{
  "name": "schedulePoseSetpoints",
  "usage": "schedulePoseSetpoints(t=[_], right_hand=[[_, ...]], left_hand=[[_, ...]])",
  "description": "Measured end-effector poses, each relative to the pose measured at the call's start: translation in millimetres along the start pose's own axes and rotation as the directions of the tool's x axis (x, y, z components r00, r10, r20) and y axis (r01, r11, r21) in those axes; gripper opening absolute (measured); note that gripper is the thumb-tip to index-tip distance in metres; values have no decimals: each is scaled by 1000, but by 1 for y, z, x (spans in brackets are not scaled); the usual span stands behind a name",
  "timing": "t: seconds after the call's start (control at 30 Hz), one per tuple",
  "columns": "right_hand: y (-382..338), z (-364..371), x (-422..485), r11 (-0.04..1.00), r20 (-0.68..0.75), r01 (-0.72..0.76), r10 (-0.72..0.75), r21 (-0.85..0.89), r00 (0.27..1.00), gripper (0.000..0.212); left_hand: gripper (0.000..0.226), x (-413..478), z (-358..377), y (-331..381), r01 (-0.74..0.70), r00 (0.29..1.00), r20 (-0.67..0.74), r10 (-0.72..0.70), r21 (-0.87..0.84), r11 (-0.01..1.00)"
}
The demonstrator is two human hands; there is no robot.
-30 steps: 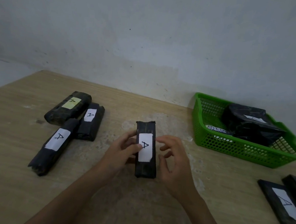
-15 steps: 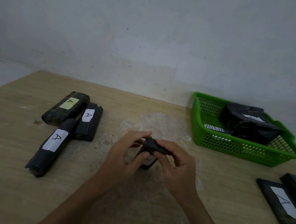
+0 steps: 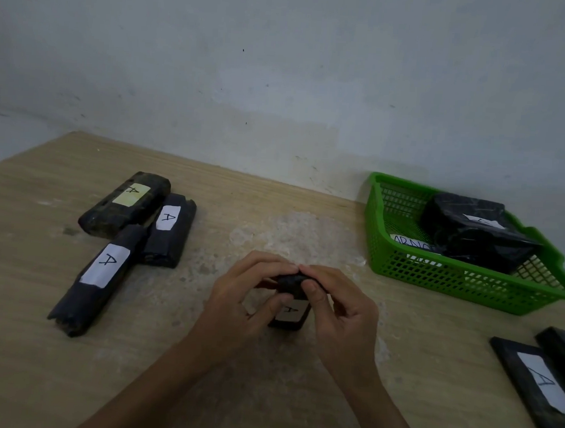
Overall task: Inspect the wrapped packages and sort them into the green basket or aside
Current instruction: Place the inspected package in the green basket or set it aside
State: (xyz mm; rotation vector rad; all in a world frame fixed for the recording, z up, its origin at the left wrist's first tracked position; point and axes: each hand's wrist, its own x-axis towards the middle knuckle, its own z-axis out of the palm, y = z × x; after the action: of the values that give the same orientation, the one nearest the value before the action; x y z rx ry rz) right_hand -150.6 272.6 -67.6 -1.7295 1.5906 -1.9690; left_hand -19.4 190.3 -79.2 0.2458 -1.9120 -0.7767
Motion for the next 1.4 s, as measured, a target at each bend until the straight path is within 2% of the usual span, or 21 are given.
schedulePoseSetpoints(t=[0.1, 0.23, 0.37, 0.47, 0.6, 0.7, 0.73, 0.83, 0.97, 1.17, 1.4], right_hand=[[-1, 1, 1, 1000, -14, -24, 24, 20, 1000, 19], [-1, 2, 0, 998, 2, -61, 61, -1, 998, 29], [0, 3, -5, 946, 111, 51, -16, -321, 994, 50], [2, 4, -10, 858, 216, 95, 19, -504, 976, 63], [1, -7, -12, 787, 185, 110, 5, -607, 983, 57], [6, -39, -10, 725, 60, 7, 47, -689, 997, 54], [9, -54, -11, 677, 15, -34, 66, -736, 998, 54], [21, -105, -16, 483, -116, -164, 128, -860, 985, 50], [42, -158, -28, 291, -339, -427, 308, -856, 889, 45], [41, -175, -33, 212, -514, -589, 320, -780, 796, 41], [37, -181, -34, 113, -568, -680, 461, -725, 682, 32]], left_hand=[[45, -2, 0, -2, 7, 999, 47, -10, 54, 999], [39, -3, 3, -1, 85, 996, 0, -85, 29, 996], [32, -3, 3, -2, 279, 950, -117, -290, -101, 955], [32, -2, 6, 0, 373, 901, -143, -409, -225, 900], [47, 1, 21, 4, 448, 881, -39, -471, -247, 859], [54, 0, 40, 2, 506, 859, 111, -499, -50, 861], [51, -3, 44, -1, 477, 861, 164, -481, 65, 876], [41, -8, 50, -14, 236, 879, 318, -356, 359, 903], [47, 2, 64, -24, 127, 853, 390, -346, 488, 864], [55, 10, 93, -25, 41, 850, 398, -345, 603, 797], [50, 7, 96, -26, 53, 854, 380, -356, 617, 785]])
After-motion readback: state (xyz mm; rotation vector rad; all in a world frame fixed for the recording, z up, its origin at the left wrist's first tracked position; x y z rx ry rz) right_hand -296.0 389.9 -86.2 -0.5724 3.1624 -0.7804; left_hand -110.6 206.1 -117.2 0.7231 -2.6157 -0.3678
